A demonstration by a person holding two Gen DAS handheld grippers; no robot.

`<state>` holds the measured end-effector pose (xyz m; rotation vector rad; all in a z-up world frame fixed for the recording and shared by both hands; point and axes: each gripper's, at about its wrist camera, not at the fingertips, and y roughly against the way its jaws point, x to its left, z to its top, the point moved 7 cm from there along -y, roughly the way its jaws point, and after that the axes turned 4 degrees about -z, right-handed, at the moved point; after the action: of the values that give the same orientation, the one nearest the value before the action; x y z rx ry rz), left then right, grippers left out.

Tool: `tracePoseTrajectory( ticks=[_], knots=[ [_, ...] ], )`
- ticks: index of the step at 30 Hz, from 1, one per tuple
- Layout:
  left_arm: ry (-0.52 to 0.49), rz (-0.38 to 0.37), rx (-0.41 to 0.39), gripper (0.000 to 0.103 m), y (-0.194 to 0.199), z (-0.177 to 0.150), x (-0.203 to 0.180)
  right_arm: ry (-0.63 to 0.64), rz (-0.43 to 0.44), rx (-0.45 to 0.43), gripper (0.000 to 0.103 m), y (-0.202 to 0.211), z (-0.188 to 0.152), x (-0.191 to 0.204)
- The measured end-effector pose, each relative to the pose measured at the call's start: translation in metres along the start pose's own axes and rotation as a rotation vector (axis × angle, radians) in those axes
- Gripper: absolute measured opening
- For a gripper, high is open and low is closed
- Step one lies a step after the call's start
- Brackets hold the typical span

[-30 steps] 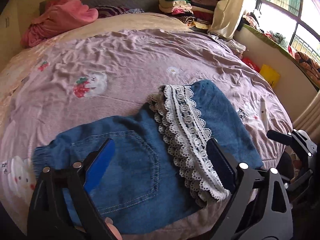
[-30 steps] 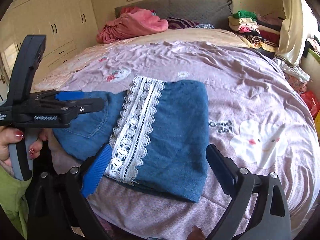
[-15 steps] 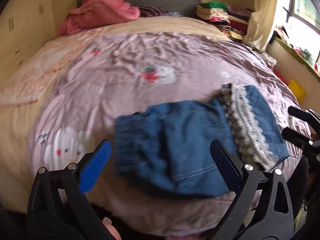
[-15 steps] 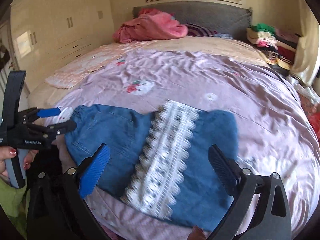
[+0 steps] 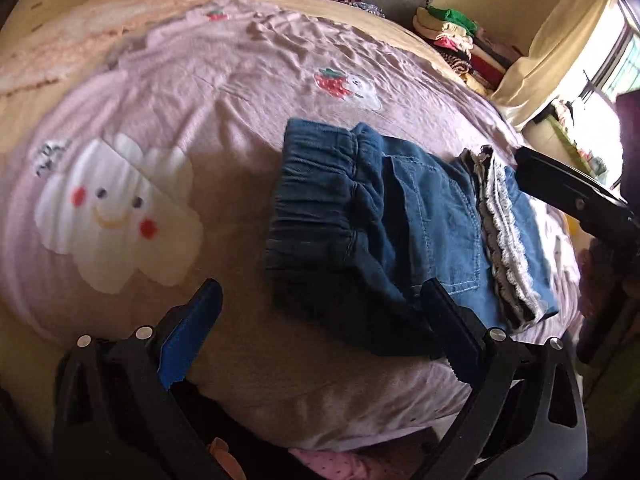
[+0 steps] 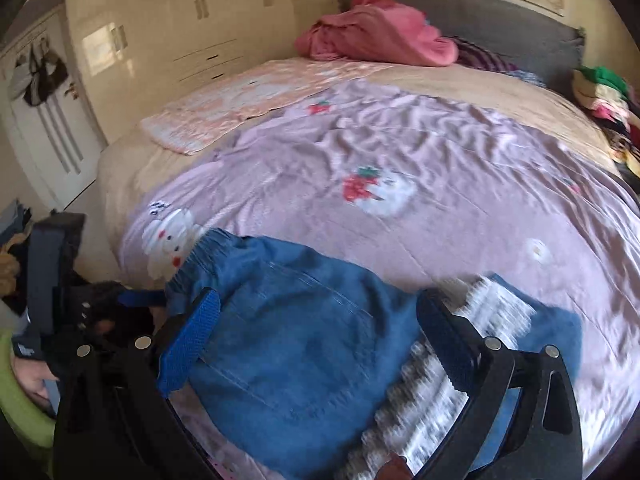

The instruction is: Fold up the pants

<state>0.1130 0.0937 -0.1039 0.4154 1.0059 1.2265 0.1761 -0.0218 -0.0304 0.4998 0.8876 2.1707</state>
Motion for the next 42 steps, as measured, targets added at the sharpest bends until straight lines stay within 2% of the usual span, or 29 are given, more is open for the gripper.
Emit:
tracePoseTrajectory(
  ticks=[1,3,4,9,15,16,17,18,20,21,23,25,27,30,34,36,39,42],
  knots=[
    [0.011,-0.025,-0.005,0.081,-0.002,0.000,-0.001,0.009,0.016,0.007,0.098,-0.004,0.004,0.003],
    [0.022,-0.036,-0.008,0.058,-0.006,0.001,-0.002,0.041,0.066,0.028,0.098,-0.014,0.012,0.016],
    [0.022,-0.040,-0.004,0.053,-0.008,0.001,-0.002,0.061,0.085,0.043,0.098,-0.019,0.014,0.022],
    [0.032,-0.038,-0.001,0.047,-0.013,0.002,-0.002,0.172,0.138,0.120,0.097,-0.054,0.022,0.053],
    [0.042,-0.044,-0.001,0.047,-0.015,0.001,0.002,0.254,0.193,0.197,0.095,-0.092,0.024,0.083],
    [0.044,-0.046,-0.002,0.047,-0.015,0.001,0.002,0.270,0.200,0.212,0.089,-0.099,0.022,0.086],
    [0.046,-0.049,-0.002,0.047,-0.015,0.000,0.003,0.280,0.198,0.220,0.077,-0.103,0.021,0.088],
    [0.049,-0.051,-0.002,0.047,-0.015,0.000,0.003,0.287,0.199,0.236,0.072,-0.110,0.018,0.089],
    [0.058,-0.063,-0.001,0.047,-0.016,0.000,0.005,0.265,0.209,0.245,0.053,-0.118,0.014,0.087],
    [0.062,-0.070,-0.002,0.048,-0.015,0.000,0.005,0.240,0.221,0.242,0.051,-0.120,0.013,0.086],
    [0.070,-0.083,-0.007,0.053,-0.013,0.000,0.006,0.197,0.256,0.222,0.040,-0.113,0.014,0.080],
    [0.070,-0.092,-0.024,0.059,-0.008,0.001,0.006,0.140,0.302,0.195,0.035,-0.103,0.019,0.072],
    [0.075,-0.112,-0.048,0.068,-0.001,0.005,0.005,0.071,0.362,0.157,0.034,-0.086,0.024,0.061],
    [0.085,-0.158,-0.079,0.073,0.005,0.010,-0.001,0.019,0.420,0.105,0.034,-0.060,0.030,0.046],
    [0.090,-0.264,-0.055,0.072,0.004,0.016,-0.026,-0.021,0.451,0.041,0.034,-0.029,0.035,0.024],
    [0.075,-0.320,-0.032,0.056,0.002,0.020,-0.047,-0.039,0.447,0.010,0.034,-0.016,0.036,0.010],
    [0.064,-0.363,-0.016,0.049,-0.001,0.024,-0.073,-0.076,0.428,-0.039,0.034,0.007,0.032,-0.021],
    [0.029,-0.378,-0.007,0.049,-0.006,0.029,-0.104,-0.110,0.409,-0.075,0.034,0.026,0.024,-0.052]
  ],
)
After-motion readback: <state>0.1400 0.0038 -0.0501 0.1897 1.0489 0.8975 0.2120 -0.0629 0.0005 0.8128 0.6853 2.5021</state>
